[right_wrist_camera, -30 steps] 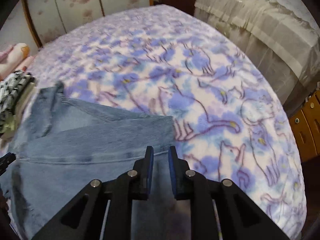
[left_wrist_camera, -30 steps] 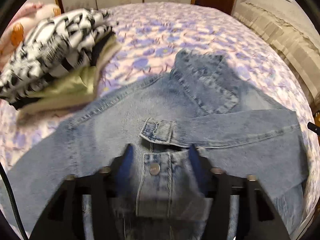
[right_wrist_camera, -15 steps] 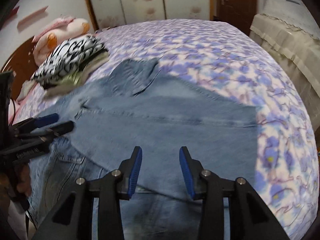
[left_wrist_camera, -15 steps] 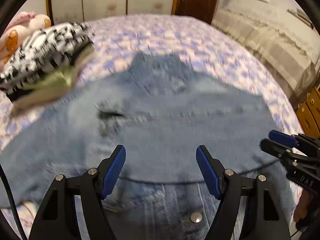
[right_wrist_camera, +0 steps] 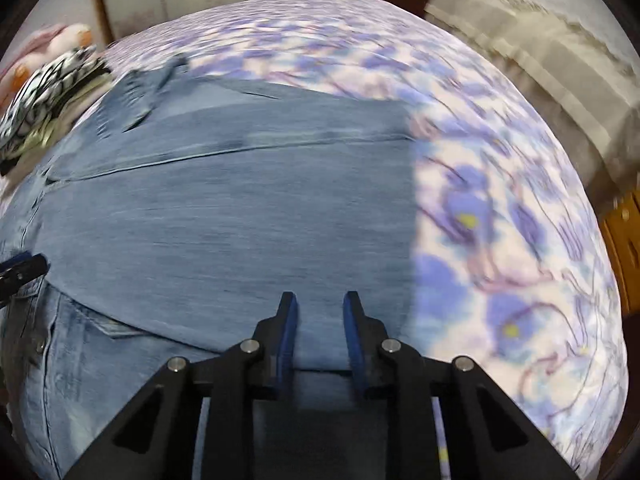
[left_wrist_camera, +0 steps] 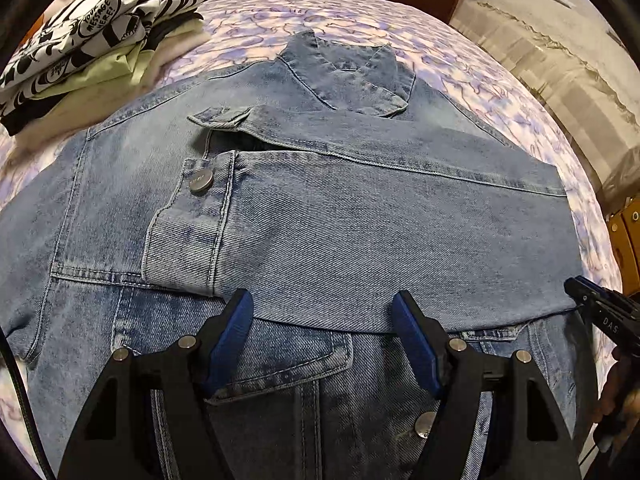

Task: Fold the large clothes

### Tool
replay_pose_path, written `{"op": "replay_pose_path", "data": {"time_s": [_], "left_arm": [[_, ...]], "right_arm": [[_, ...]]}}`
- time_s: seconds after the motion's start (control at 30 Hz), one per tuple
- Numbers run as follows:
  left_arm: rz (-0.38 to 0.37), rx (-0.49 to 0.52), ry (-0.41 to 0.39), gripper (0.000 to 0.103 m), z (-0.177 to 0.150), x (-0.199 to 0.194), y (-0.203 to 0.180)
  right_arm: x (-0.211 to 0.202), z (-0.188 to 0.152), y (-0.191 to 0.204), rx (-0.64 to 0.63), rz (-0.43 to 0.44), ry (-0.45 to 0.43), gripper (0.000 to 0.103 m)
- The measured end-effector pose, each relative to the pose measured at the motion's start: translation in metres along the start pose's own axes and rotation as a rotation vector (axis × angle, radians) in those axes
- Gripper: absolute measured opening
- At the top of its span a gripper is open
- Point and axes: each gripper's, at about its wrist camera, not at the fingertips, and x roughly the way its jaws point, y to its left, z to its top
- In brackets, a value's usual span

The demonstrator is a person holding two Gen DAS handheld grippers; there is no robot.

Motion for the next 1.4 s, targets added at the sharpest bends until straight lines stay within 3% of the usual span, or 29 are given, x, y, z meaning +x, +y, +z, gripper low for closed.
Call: {"op": "replay_pose_path", "data": {"time_s": [0.3, 0.53, 0.73, 1.07, 1.2, 1.4], "left_arm": [[0.049, 0.000, 0.033, 0.074, 0.001, 0.000, -0.001], [0.040, -0.038, 0.021, 0.074, -0.003, -0.018, 0.007], [0.020, -0.059, -0.021, 0.074, -0.012, -0.056, 0.006], [0.034, -0.011, -0.058, 0.074, -0.054, -0.144, 0.010], [0.051, 0.012, -0.055, 0.074, -0.067, -0.175, 0.025], [0.023, -0.033, -0.025, 0.074, -0.079, -0.215, 0.065]], "right_arm": [[-0.005, -0.002, 0.007, -0.011, -0.047, -0.004, 0.026], [-0.022, -0.006, 0.014, 0.027, -0.004, 0.003, 0.026], [-0.054, -0.017, 0.023, 0.074, 0.063, 0.002, 0.026], [-0.123, -0.039, 0.065, 0.014, 0.175, -0.041, 0.026], [-0.147, -0.045, 0.089, -0.030, 0.221, -0.062, 0.026], [-0.180, -0.049, 0.138, -0.125, 0.290, -0.090, 0.026]]}}
